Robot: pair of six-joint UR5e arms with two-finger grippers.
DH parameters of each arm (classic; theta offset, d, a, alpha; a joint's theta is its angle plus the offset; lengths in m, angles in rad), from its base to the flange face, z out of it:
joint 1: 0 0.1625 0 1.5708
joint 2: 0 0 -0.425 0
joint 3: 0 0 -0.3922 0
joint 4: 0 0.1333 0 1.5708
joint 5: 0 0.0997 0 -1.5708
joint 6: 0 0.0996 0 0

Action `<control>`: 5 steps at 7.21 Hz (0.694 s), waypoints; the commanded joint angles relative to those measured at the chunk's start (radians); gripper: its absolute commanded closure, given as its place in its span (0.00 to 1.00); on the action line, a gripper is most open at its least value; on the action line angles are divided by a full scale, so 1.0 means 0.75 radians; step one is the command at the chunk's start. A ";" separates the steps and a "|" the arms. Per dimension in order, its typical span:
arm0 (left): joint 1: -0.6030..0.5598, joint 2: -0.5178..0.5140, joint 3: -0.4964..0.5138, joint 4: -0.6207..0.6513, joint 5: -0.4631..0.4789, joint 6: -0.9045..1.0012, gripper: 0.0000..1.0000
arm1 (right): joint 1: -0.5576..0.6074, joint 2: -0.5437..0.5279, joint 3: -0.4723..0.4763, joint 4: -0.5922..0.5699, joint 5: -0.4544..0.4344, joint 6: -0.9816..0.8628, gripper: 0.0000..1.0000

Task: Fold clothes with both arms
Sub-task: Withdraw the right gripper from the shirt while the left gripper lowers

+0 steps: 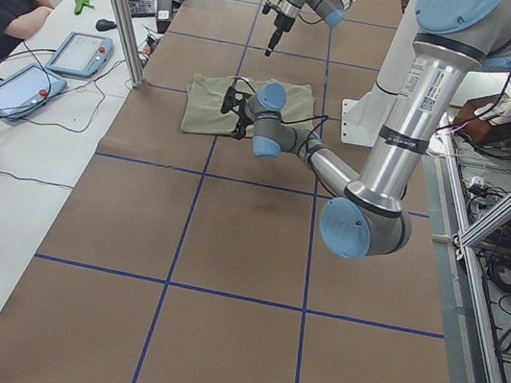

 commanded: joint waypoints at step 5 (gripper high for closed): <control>0.732 0.163 -0.182 0.008 0.802 -0.906 0.10 | -0.194 -0.140 0.089 0.148 -0.282 0.341 0.00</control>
